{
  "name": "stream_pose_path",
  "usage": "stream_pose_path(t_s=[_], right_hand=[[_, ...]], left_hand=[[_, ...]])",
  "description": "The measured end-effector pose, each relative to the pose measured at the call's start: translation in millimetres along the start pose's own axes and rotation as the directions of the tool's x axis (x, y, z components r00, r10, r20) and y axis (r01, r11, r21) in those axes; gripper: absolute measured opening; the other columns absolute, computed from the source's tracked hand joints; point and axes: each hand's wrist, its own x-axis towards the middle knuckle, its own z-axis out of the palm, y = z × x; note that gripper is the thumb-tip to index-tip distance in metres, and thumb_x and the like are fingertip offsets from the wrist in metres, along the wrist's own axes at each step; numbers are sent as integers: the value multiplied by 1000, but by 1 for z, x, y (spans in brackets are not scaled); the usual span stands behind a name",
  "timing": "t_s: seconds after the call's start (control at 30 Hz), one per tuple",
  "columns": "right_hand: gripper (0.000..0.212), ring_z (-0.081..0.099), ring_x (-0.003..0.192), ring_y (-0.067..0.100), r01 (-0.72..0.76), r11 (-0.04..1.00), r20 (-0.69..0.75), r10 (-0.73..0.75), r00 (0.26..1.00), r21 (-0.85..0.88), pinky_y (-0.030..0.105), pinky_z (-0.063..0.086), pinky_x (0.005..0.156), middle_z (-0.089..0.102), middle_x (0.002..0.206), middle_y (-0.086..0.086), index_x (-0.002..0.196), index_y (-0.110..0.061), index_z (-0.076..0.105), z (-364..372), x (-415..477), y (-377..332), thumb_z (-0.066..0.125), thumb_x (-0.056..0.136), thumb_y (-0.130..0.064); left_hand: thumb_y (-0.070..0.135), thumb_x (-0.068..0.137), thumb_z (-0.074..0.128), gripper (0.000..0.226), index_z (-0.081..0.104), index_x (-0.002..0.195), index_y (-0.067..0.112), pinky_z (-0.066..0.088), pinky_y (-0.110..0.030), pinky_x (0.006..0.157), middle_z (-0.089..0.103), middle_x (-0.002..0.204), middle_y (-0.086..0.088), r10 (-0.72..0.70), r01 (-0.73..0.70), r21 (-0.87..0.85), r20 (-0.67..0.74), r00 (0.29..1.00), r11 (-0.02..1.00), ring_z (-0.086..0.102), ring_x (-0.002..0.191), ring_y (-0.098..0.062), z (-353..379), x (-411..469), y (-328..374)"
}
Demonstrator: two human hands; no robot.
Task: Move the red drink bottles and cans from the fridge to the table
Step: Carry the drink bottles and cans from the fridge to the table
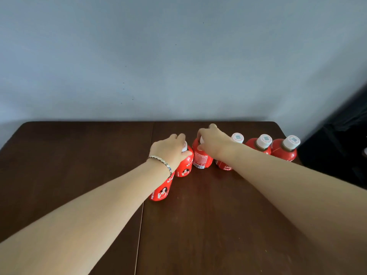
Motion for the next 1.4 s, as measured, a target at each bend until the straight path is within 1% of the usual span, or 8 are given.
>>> stream_pose_path(t_s=[0.3, 0.4, 0.53, 0.7, 0.8, 0.93, 1.27, 1.4], right_hand=[[53, 38, 119, 31, 53, 974, -317, -123, 940, -219, 35, 38, 90, 33, 133, 11, 133, -16, 39, 19, -26, -6, 60, 85, -18], [90, 34, 128, 21, 308, 932, -186, -274, 944, 190, 31, 36, 104, 32, 137, 3, 145, -21, 20, 41, -57, -8, 74, 73, -24], [119, 51, 121, 13, 199, 727, -120, -161, 980, 657, 32, 47, 97, 49, 132, -5, 148, -25, 6, 52, -73, -17, 85, 59, -20], [53, 61, 97, 12, 190, 877, -105, -160, 982, 442, 25, 50, 82, 61, 102, -8, 111, -25, 57, 68, -89, -4, 80, 64, -27], [65, 55, 105, 8, 116, 872, -159, -45, 986, 476, 15, 39, 90, 55, 117, -9, 124, -28, 54, 85, -95, 13, 81, 64, -31], [65, 51, 106, 4, 112, 822, -244, 33, 969, 558, 10, 34, 88, 53, 122, -6, 124, -22, 55, 91, -90, 19, 83, 66, -28], [75, 46, 125, 15, 71, 801, -254, 104, 962, 594, 25, 41, 102, 43, 136, -4, 135, -21, 39, 100, -65, -25, 76, 73, -43], [113, 24, 141, 27, -113, 901, 110, 74, 991, 418, 36, 28, 114, 19, 151, 10, 150, -8, 5, 84, -61, -17, 80, 71, -37]], left_hand=[[64, 85, 39, 70, 32, 137, 18, 40, -33, 64, 46, 125, -4, -125, 104, -241, -74, 989, 965, 61, 95, -31, 0, -6, 0], [52, 90, 43, 59, 37, 135, 14, 31, -29, 57, 47, 121, -5, -183, 110, -300, -228, 956, 948, 62, 83, -30, -8, -26, 5], [43, 92, 49, 43, 44, 125, 18, 37, -28, 60, 49, 116, 0, -250, 84, -515, -261, 932, 853, 62, 84, -26, -17, -40, 26], [45, 91, 48, 42, 43, 123, 19, 49, -38, 74, 46, 109, 4, -107, -17, -590, -175, 979, 807, 60, 88, -26, -16, -48, 41], [47, 85, 56, 50, 43, 126, 21, 49, -37, 78, 47, 122, 1, -265, 120, -554, -189, 945, 824, 61, 94, -26, -8, -32, 23], [29, 82, 68, 53, 47, 129, 19, 45, -39, 98, 49, 131, -7, -274, 313, -730, 177, 945, 608, 53, 115, -25, 6, -1, -5], [13, 84, 66, 37, 56, 120, 14, 37, -22, 92, 60, 120, -1, -72, 179, -747, 174, 982, 640, 54, 113, -17, 14, 9, -16], [19, 92, 55, 31, 50, 121, 27, 35, -18, 91, 55, 118, 8, -94, 261, -838, 247, 965, 480, 50, 109, -8, 16, -2, -8]])
